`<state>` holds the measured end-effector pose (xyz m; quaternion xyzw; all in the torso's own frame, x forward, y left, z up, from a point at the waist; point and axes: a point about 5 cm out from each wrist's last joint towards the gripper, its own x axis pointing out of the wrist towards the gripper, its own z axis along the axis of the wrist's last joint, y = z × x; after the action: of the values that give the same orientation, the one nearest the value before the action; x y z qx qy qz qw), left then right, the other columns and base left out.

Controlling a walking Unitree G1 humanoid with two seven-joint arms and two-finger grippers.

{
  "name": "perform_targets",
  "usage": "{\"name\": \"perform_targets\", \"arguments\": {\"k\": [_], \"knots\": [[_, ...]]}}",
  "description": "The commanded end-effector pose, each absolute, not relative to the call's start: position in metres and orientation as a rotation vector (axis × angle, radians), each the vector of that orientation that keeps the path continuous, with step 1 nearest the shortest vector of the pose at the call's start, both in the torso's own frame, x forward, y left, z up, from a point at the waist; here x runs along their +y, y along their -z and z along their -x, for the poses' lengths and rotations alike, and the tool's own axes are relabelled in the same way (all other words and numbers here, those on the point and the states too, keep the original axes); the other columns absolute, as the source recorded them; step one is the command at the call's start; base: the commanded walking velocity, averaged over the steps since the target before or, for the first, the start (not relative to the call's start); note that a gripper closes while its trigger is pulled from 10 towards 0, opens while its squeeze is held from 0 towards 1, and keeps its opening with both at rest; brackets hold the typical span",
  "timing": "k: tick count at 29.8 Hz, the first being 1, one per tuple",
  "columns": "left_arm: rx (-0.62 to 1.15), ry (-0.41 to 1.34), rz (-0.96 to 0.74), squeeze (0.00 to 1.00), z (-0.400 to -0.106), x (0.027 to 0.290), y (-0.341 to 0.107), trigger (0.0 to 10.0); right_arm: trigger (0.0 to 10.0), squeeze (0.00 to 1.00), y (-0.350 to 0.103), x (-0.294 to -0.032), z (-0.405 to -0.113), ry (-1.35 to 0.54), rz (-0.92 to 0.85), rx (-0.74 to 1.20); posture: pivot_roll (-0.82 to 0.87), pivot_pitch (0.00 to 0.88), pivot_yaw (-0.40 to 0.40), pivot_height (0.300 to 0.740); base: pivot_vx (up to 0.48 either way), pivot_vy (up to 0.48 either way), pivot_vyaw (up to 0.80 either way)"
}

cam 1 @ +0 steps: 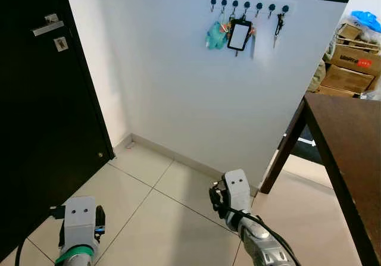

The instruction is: Hang keys on a hook

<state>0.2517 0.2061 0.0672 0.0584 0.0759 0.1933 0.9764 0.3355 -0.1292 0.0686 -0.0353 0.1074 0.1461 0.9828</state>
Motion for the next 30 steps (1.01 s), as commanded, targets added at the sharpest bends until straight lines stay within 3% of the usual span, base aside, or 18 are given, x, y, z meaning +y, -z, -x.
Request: {"name": "perform_targets", "arguments": {"k": [1,19,30], "knots": [[0.2,-0.398,-0.127,0.0,-0.246,0.21,-0.058,10.0,10.0,0.0,-0.063,-0.131,-0.334,-0.283,0.073,0.238,-0.16,0.052,0.079,0.74,0.0,0.0,0.0],[0.209,-0.324,-0.133,0.0,-0.259,0.196,-0.062,10.0,10.0,0.0,-0.065,-0.12,-0.337,-0.318,0.088,0.23,-0.13,0.085,0.074,0.74,0.0,0.0,0.0],[0.206,-0.311,-0.14,0.0,-0.259,0.205,-0.063,10.0,10.0,0.0,-0.066,-0.114,-0.336,-0.324,0.084,0.23,-0.1,0.117,0.096,0.74,0.0,0.0,0.0]]}}
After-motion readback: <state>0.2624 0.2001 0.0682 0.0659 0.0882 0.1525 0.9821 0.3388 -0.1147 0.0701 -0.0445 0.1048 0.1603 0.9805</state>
